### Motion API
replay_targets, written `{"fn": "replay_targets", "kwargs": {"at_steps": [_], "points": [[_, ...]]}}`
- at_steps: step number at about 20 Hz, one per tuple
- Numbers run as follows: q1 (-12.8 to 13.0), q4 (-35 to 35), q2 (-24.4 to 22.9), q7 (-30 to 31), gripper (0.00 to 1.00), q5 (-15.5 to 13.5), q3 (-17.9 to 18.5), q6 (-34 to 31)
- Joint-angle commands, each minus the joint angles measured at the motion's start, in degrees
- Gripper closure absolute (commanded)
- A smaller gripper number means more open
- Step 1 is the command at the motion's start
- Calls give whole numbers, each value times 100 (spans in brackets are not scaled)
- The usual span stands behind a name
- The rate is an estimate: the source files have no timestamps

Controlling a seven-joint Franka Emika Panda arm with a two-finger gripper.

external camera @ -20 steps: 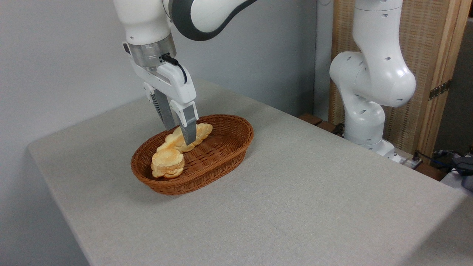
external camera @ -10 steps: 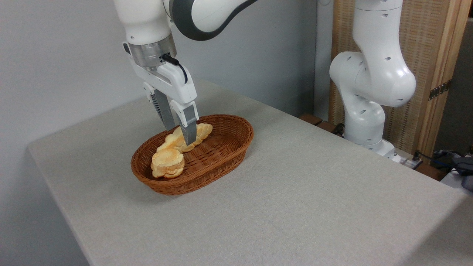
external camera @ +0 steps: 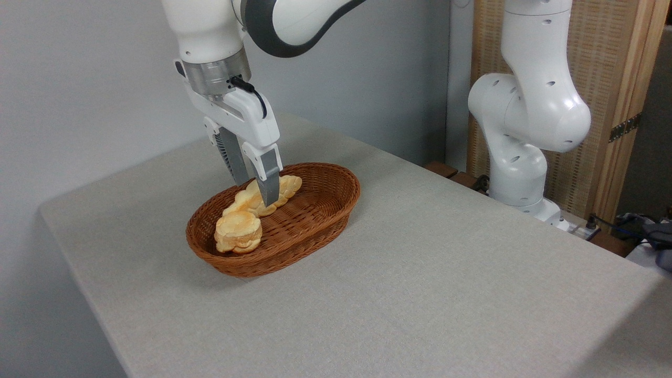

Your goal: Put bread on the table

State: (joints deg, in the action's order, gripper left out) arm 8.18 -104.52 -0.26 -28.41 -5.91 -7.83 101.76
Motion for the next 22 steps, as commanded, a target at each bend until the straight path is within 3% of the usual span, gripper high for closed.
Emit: {"fn": "replay_targets", "kwargs": {"at_steps": [1,14,17,22], "points": [[17,46,-53,98,0,125,27,-165],[17,20,-44,28,0,125,19,-218],[114,-59,-35,37,0,81,-69,2],[526,-322,-53,133,0,46,-105,520]]}}
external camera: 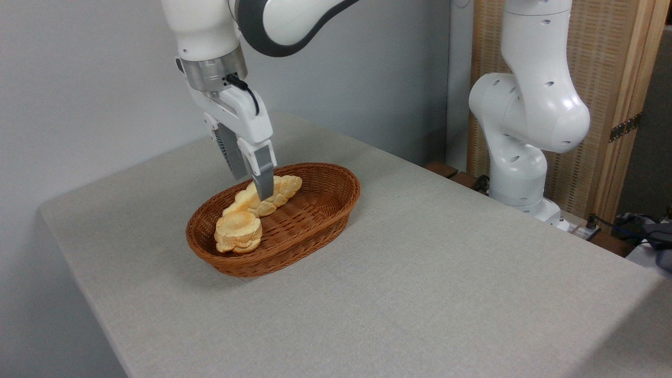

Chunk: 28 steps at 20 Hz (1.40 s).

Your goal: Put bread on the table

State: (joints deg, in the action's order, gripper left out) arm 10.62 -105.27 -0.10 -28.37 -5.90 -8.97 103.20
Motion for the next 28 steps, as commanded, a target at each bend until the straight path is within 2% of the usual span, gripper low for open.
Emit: {"fn": "replay_targets", "kwargs": {"at_steps": [1,5,9,14,16,17,18,20,22,28], "points": [[370,-361,-69,191,0,45,10,472],[581,-634,-69,393,0,45,10,771],[722,-731,-69,429,0,45,10,807],[784,-811,-34,411,3,45,10,807],[775,-811,-25,411,20,45,10,798],[775,-811,-25,411,21,45,10,798],[775,-811,-8,394,29,45,10,798],[775,-811,36,367,52,45,10,798],[775,-802,63,358,62,45,10,798],[767,-802,63,350,64,45,18,798]]}}
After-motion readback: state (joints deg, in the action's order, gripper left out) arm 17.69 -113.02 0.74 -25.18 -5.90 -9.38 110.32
